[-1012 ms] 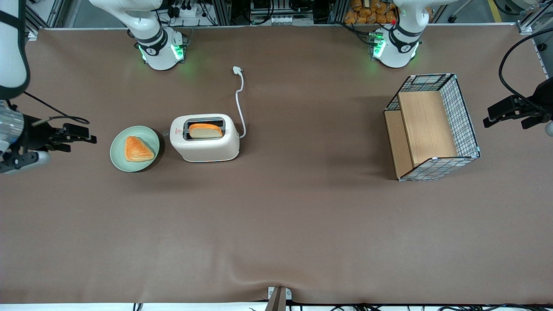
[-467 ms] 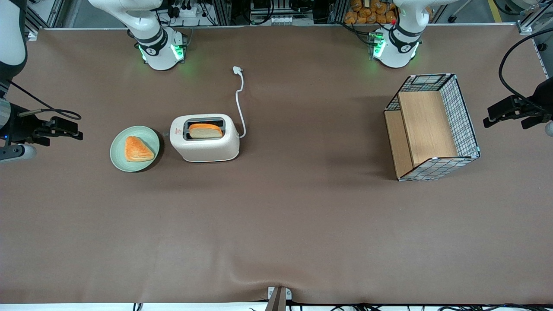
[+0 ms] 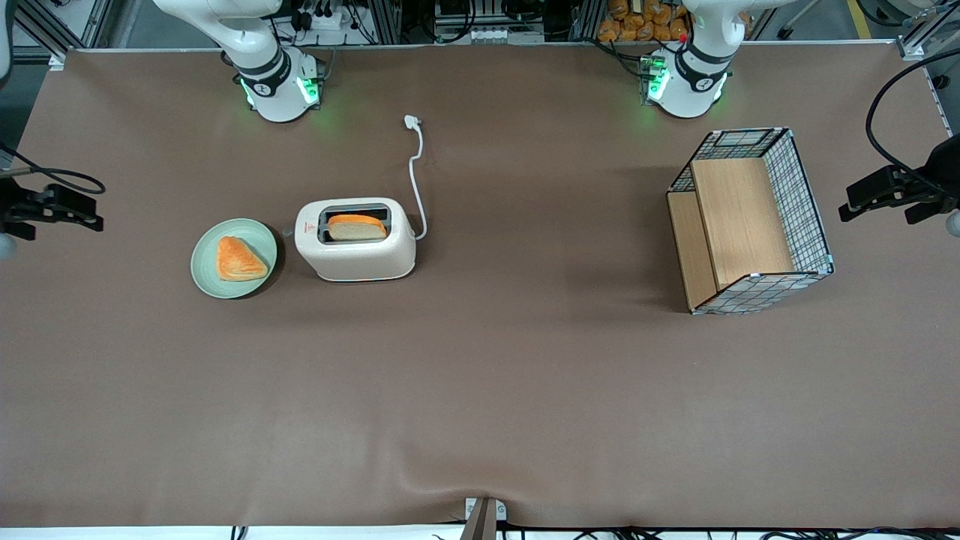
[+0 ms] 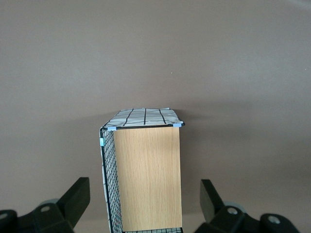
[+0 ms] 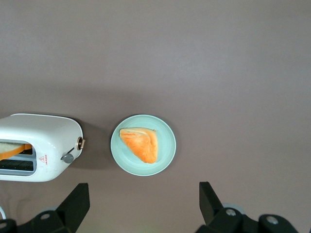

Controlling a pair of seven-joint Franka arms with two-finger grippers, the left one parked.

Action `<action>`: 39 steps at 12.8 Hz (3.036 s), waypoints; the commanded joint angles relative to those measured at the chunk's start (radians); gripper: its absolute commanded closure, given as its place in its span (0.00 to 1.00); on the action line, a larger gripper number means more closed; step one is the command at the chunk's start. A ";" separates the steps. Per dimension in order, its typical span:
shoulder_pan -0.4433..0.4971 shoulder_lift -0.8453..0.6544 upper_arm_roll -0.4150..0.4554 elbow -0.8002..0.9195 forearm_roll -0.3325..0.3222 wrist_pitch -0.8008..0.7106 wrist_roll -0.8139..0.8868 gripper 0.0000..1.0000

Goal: Press toaster button with right arm

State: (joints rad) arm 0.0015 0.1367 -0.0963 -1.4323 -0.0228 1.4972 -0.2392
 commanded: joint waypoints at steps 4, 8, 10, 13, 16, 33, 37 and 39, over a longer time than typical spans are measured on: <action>0.000 0.010 0.003 0.024 -0.031 -0.008 0.017 0.00; -0.011 0.012 0.000 0.010 0.001 -0.008 0.141 0.00; -0.009 -0.008 0.000 -0.025 0.053 -0.012 0.178 0.00; -0.006 -0.071 0.001 -0.094 0.061 -0.006 0.189 0.00; -0.008 -0.121 0.000 -0.160 0.073 0.026 0.221 0.00; -0.011 -0.178 0.006 -0.125 0.046 -0.032 0.196 0.00; -0.011 -0.178 0.006 -0.123 0.043 -0.037 0.195 0.00; -0.011 -0.178 0.006 -0.123 0.038 -0.035 0.199 0.00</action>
State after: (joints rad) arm -0.0043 -0.0366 -0.0919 -1.5655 0.0286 1.4745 -0.0297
